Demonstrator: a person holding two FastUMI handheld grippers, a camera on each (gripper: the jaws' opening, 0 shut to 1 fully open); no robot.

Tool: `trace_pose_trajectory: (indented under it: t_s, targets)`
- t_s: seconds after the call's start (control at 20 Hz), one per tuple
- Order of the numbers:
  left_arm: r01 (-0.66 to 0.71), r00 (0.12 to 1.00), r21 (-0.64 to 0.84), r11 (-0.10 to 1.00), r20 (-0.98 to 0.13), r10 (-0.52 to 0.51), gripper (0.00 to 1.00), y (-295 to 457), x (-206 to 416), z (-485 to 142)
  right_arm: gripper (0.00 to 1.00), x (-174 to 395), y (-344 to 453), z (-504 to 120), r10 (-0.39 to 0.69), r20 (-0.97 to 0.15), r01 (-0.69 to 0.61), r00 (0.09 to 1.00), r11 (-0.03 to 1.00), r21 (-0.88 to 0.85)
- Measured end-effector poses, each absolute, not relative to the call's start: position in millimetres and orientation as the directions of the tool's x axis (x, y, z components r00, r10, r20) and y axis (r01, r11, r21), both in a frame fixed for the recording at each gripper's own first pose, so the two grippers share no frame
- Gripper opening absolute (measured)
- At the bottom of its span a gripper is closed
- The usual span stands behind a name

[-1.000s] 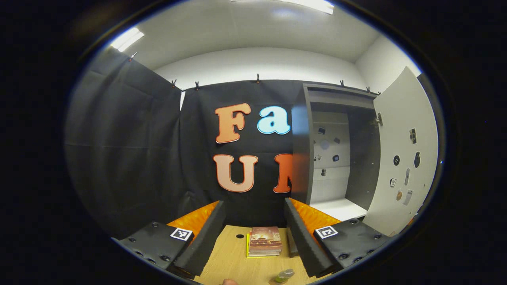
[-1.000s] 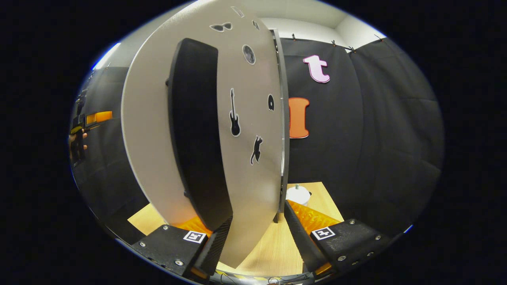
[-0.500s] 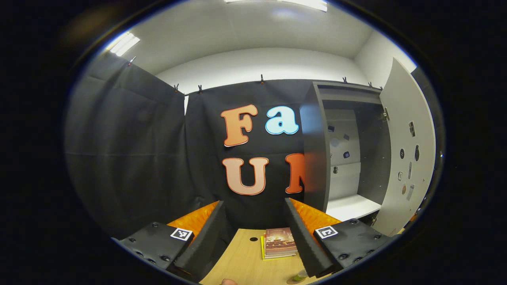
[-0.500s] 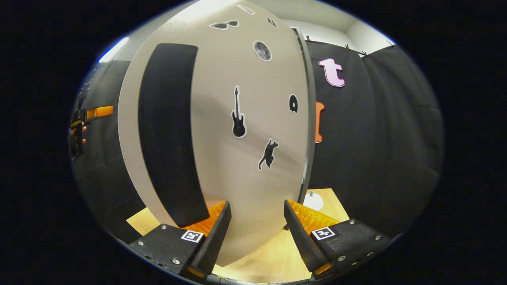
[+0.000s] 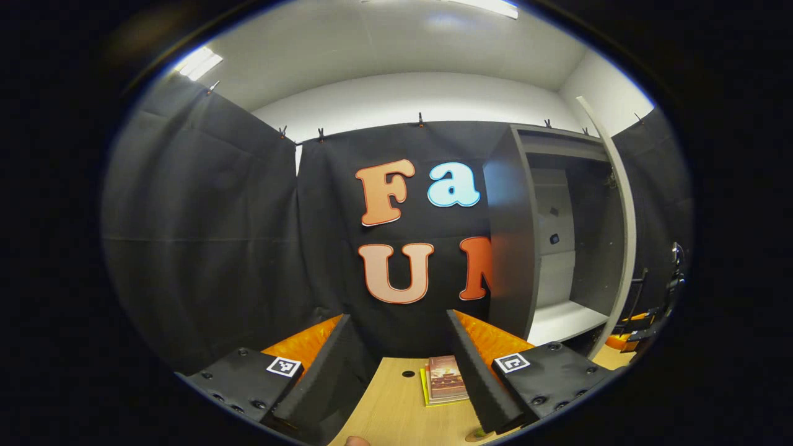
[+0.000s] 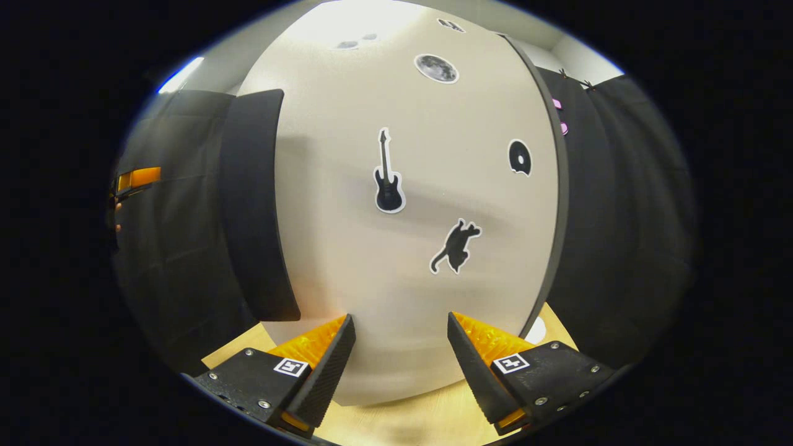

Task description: Open the cabinet door with the right hand, grasp the bottle in the cabinet with the left hand and place it on the coaster, then close the cabinet door with the right hand.

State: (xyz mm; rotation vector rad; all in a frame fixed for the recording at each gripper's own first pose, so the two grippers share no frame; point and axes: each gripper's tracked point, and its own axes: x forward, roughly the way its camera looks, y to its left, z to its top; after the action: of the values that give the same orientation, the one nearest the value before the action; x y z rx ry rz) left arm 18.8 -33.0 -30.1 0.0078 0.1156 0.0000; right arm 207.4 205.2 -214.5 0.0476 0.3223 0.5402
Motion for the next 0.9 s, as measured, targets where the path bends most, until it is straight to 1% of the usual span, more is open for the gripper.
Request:
trace_pose_trajectory:
  t_s: [0.05,0.15,0.2,0.25,0.3,0.35,0.4,0.5,0.9]
  targets:
    - [-0.006,0.993,0.011,1.0,-0.115,0.008,0.97,-26.6,20.4,-30.7,0.98,206.8,209.2,-212.7,0.506,-0.288,-0.492,0.813,0.862,0.123]
    - [-0.019,0.993,0.011,1.0,-0.118,0.021,0.97,-15.6,23.7,-34.5,0.98,208.8,215.0,-211.7,0.492,-0.286,-0.48,0.822,0.869,0.115]
    - [-0.025,0.992,0.008,1.0,-0.12,0.025,0.98,-11.5,26.0,-36.1,0.93,210.7,216.6,-212.3,0.486,-0.286,-0.473,0.826,0.873,0.116]
    - [-0.029,0.992,0.007,1.0,-0.122,0.029,0.98,-6.8,25.9,-39.3,0.98,212.1,217.7,-213.3,0.48,-0.287,-0.466,0.829,0.877,0.12]
    - [-0.032,0.992,0.007,0.999,-0.126,0.033,0.98,-3.4,27.3,-41.6,0.93,214.1,218.6,-214.3,0.474,-0.287,-0.458,0.832,0.88,0.126]
    - [-0.034,0.991,0.009,0.999,-0.13,0.035,0.98,-0.4,29.0,-43.9,0.98,215.9,220.0,-214.8,0.468,-0.289,-0.449,0.836,0.884,0.131]
    - [-0.035,0.99,0.008,0.999,-0.133,0.036,0.99,2.4,31.0,-45.7,0.93,217.4,221.7,-214.7,0.461,-0.289,-0.441,0.839,0.887,0.137]
    - [-0.035,0.99,0.005,0.999,-0.138,0.035,0.97,5.5,35.0,-49.4,0.93,222.4,224.7,-215.7,0.445,-0.29,-0.422,0.847,0.896,0.142]
    - [-0.038,0.988,-0.003,0.999,-0.151,0.038,0.97,19.2,39.6,-58.0,0.93,218.8,229.1,-212.6,0.38,-0.287,-0.356,0.879,0.925,0.135]
